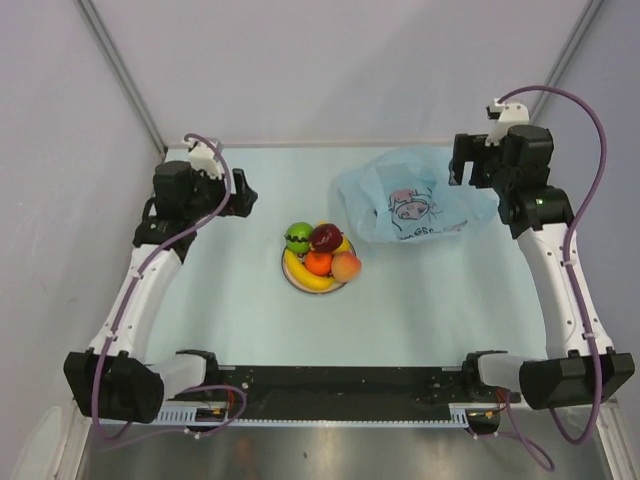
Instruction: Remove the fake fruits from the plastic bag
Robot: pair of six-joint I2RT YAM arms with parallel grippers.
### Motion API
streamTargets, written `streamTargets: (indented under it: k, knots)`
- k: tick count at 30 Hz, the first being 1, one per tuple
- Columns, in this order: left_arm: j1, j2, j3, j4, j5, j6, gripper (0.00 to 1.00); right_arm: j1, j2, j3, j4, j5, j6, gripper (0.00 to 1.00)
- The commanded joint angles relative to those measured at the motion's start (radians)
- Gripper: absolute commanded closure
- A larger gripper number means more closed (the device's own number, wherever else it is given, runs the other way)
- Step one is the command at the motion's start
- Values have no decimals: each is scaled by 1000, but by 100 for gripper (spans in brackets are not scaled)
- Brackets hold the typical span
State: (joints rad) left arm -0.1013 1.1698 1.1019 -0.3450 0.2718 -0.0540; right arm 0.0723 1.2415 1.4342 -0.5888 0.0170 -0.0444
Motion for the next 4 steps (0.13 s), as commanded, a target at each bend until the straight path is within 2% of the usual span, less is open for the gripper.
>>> streamTargets:
  k: [1,4]
  knots:
    - [41,-45,-11,21,-26,-1,0,26,9,78,55,-1,24,0]
    - [61,-41,6,23,-20,-9,0,29,15,81,57,-41,38,0]
